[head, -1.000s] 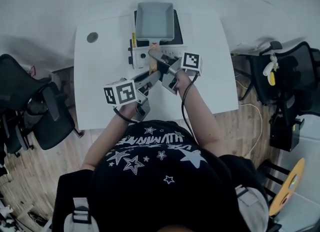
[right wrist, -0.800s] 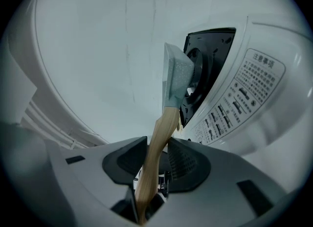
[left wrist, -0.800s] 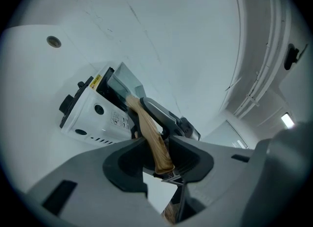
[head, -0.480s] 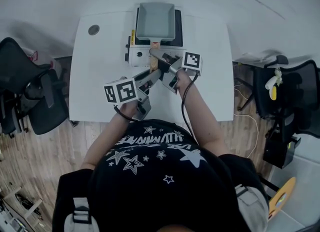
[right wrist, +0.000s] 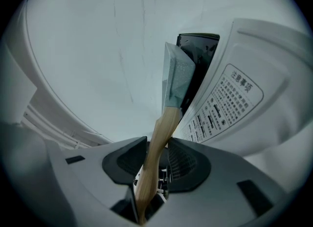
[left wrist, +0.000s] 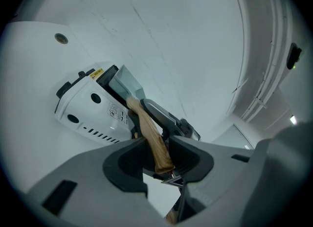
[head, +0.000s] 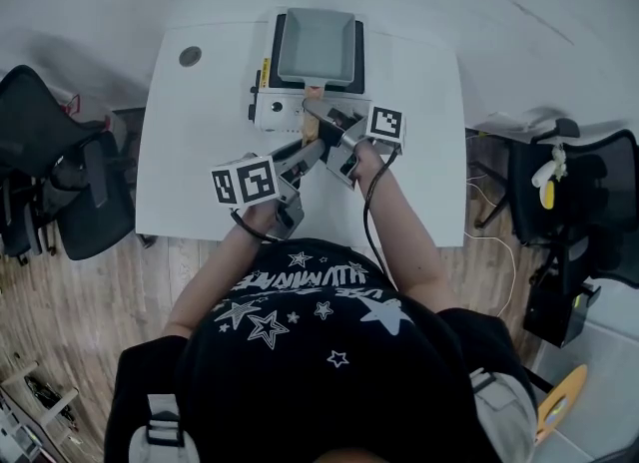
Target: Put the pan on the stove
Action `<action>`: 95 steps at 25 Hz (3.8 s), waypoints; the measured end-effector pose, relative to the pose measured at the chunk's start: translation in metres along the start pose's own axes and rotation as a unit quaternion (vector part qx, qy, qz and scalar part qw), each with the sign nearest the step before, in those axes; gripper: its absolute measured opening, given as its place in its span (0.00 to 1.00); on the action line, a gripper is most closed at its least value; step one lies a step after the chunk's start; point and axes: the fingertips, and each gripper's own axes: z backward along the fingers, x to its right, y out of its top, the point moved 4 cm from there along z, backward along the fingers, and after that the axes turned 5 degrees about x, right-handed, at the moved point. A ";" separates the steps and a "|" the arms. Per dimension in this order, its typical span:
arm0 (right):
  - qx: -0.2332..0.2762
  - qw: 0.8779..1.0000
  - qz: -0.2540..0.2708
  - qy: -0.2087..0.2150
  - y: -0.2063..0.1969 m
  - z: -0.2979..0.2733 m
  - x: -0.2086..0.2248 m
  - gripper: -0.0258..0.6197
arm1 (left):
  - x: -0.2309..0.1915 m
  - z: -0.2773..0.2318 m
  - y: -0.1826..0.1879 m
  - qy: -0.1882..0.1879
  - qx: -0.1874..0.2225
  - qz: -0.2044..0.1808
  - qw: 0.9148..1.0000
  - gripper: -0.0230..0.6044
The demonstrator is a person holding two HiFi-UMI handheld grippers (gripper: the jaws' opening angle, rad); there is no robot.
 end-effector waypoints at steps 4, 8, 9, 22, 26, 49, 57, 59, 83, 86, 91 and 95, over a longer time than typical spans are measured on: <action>-0.001 1.000 -0.004 -0.003 0.003 0.002 0.002 0.24 | 0.001 -0.003 -0.002 0.008 -0.002 -0.004 1.000 0.26; -0.007 1.000 -0.012 -0.027 0.004 0.005 0.012 0.24 | -0.002 -0.006 -0.007 0.017 -0.006 -0.009 1.000 0.26; -0.007 1.000 -0.009 -0.027 0.003 0.005 0.009 0.24 | -0.002 -0.007 -0.007 0.018 -0.007 -0.011 1.000 0.26; 0.009 0.999 -0.012 -0.041 0.003 0.005 0.012 0.23 | -0.008 -0.010 -0.014 0.022 -0.010 -0.022 0.999 0.26; 0.017 0.999 -0.017 -0.048 0.001 0.003 0.013 0.23 | -0.011 -0.008 -0.013 0.008 -0.009 -0.017 1.000 0.26; 0.040 0.998 0.012 -0.051 -0.002 0.013 0.007 0.33 | -0.011 -0.001 -0.012 -0.030 -0.029 -0.055 0.998 0.38; 0.067 0.996 0.012 -0.057 -0.007 0.015 0.005 0.37 | -0.016 0.010 -0.013 -0.047 -0.052 -0.011 0.997 0.50; 0.078 0.995 0.016 -0.065 -0.010 0.017 0.007 0.37 | -0.017 0.014 -0.014 -0.054 -0.065 -0.007 0.996 0.51; 0.329 0.939 0.027 -0.091 -0.059 0.087 -0.004 0.38 | -0.048 0.081 0.045 -0.123 -0.139 -0.072 0.980 0.48; 0.359 0.924 0.054 -0.117 -0.075 0.096 -0.007 0.38 | -0.054 0.092 0.045 -0.129 -0.157 -0.098 0.974 0.46; 0.391 0.896 0.123 -0.173 -0.104 0.106 -0.018 0.31 | -0.059 0.106 0.045 -0.131 -0.183 -0.182 0.957 0.25; 0.385 0.892 0.144 -0.189 -0.120 0.104 -0.024 0.21 | -0.058 0.116 0.045 -0.133 -0.185 -0.241 0.943 0.06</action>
